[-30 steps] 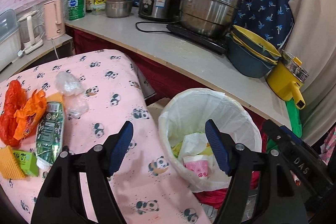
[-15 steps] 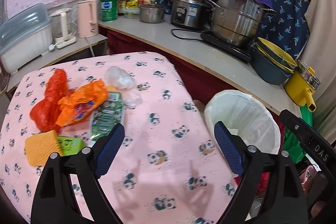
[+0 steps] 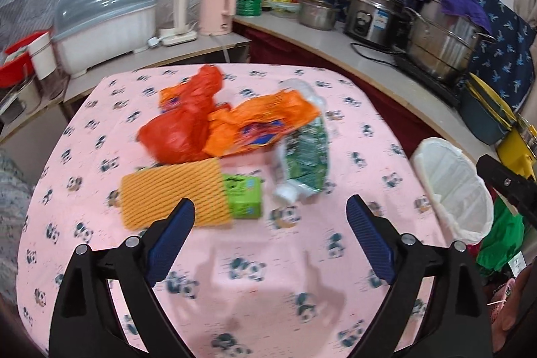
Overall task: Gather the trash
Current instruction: 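Move both grippers back from the wastebasket over the trash on the table, then grasp the yellow foam net with the left gripper while the right gripper grasps the orange chip bag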
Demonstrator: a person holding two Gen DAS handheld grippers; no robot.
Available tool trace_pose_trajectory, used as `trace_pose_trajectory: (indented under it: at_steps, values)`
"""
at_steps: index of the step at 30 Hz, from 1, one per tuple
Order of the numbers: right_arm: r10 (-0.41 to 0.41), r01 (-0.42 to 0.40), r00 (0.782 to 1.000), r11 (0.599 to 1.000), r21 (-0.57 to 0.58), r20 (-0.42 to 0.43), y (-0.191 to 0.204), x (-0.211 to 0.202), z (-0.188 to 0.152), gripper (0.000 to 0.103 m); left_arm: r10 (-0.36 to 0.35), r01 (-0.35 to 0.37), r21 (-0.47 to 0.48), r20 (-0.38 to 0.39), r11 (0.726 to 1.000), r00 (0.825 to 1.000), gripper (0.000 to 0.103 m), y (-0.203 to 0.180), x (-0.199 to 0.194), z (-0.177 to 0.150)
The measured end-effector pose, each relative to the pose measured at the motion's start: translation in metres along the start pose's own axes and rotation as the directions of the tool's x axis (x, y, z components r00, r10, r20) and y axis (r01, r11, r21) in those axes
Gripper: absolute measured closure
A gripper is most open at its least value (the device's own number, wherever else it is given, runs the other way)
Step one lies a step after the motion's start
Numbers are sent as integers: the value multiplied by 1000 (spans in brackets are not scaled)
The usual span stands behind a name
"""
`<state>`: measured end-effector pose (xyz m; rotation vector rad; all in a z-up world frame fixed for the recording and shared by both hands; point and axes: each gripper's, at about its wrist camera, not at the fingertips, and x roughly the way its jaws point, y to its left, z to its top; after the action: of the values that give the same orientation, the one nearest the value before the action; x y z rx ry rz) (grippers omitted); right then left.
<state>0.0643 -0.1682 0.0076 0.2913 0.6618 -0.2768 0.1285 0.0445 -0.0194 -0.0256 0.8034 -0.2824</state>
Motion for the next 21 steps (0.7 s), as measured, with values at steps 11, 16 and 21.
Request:
trace_pose_trajectory:
  at_steps: [11,16,21]
  values:
    - [54,-61,995,994,-87,-81,70,34,-12,37,84,-89,-110,-53,990,995,15,86,14,-16]
    - [55,-68,992,991,-113,-110,91,56,-13,37,101,-115,-155,-95,981,990,14,115,29,-20]
    - [56,-72,989,990,-120,-135,106,78,-13,37,84,-107,-191,-125,976,989,12,131,43,-22]
